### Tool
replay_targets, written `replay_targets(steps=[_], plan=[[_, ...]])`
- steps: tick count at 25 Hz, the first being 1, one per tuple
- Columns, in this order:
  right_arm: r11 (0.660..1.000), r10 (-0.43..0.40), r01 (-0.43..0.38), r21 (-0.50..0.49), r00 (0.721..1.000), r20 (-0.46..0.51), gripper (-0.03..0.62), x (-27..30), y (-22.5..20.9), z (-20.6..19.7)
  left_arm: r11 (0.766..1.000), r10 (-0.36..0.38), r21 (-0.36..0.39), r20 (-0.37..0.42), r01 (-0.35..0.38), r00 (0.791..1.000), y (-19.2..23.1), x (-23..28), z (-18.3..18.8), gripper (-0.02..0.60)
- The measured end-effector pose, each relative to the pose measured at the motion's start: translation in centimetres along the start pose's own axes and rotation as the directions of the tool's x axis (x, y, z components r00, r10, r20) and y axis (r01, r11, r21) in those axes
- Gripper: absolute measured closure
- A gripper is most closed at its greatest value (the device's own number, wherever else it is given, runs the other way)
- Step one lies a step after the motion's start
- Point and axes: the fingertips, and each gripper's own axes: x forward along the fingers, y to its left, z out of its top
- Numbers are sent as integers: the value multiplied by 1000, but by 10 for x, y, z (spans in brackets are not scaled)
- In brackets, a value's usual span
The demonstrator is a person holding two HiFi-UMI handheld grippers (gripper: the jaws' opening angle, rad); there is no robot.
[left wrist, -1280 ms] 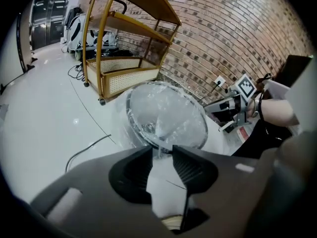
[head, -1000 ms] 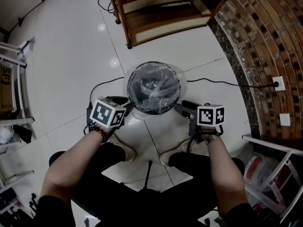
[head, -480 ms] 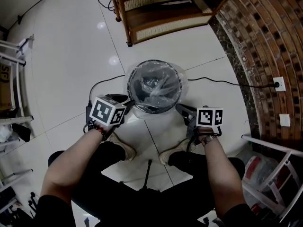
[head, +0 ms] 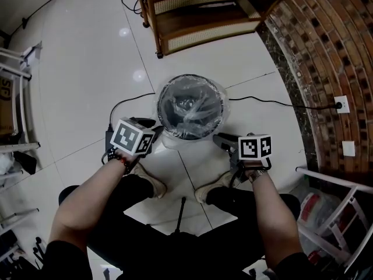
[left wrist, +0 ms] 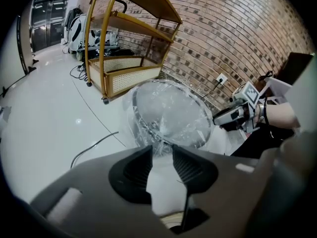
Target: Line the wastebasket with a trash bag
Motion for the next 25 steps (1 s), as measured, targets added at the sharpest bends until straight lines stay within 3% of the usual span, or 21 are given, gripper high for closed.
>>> replay_targets(steps=[2, 4, 9, 13, 15, 17, 20, 25], plan=[[999, -17, 16, -45, 1000, -16, 433, -7, 3, 1, 1000, 4, -1, 1, -4, 1000, 1, -3, 0, 448], [994, -45, 44, -101, 999, -6, 430, -18, 6, 10, 1000, 8, -2, 7, -8, 1000, 1, -7, 3, 438], [951, -114, 126, -282, 992, 56, 430, -46, 23, 49, 1000, 5, 7, 4, -5, 1000, -4, -15, 7, 332], [858, -145, 162, -487, 987, 74, 432, -47, 54, 81, 998, 52, 33, 18, -53, 998, 3, -28, 15, 307], [797, -152, 157, -583, 987, 57, 490, -37, 71, 92, 993, 93, 75, 53, -97, 994, 6, -39, 27, 307], [749, -156, 133, -649, 988, 22, 532, -19, 85, 99, 984, 105, 134, 104, -119, 989, -1, -48, 43, 313], [713, -173, 95, -695, 984, -43, 553, 15, 92, 107, 968, 91, 217, 175, -129, 980, -17, -55, 66, 353], [715, -226, 98, -692, 970, -95, 585, 62, 80, 111, 932, 60, 342, 192, -124, 980, -39, -34, 84, 476]])
